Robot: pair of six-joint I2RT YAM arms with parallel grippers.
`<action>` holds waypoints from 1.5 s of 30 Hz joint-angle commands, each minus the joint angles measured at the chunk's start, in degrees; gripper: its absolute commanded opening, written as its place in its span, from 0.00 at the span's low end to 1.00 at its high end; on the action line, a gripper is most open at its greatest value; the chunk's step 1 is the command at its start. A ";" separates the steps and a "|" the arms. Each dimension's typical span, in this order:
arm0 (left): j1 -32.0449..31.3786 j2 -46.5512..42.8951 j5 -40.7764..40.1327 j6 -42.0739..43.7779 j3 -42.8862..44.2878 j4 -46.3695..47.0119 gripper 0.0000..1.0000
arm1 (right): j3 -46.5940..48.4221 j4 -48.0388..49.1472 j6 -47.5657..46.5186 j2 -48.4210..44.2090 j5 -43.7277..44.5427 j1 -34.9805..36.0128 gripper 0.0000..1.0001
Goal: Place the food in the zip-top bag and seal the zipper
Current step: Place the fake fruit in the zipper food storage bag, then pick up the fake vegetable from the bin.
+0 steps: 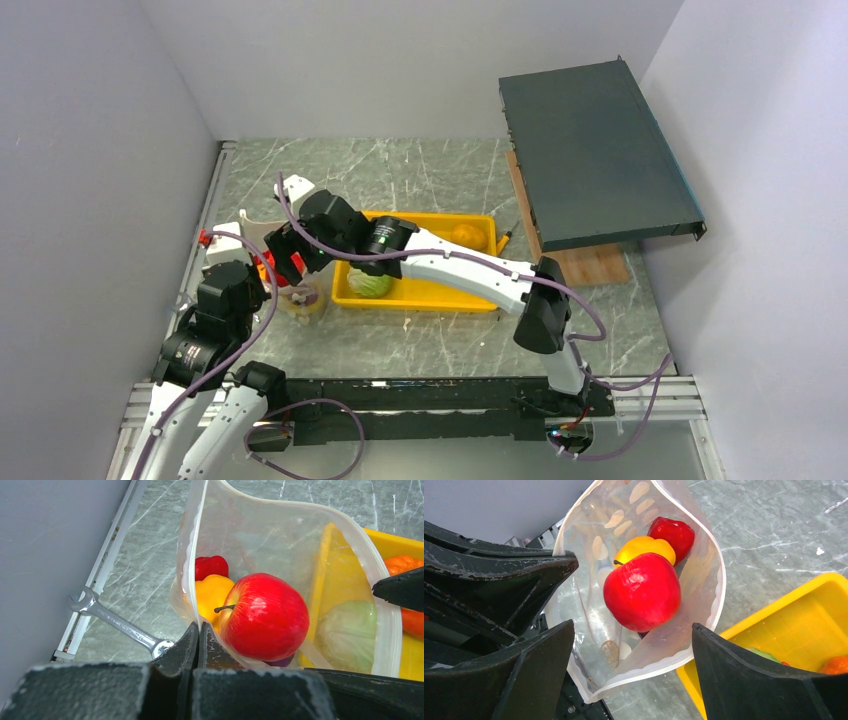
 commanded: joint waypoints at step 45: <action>-0.09 -1.02 -0.10 -0.13 -0.13 2.02 0.00 | -24.26 -2.52 1.17 -6.34 17.01 -17.12 0.97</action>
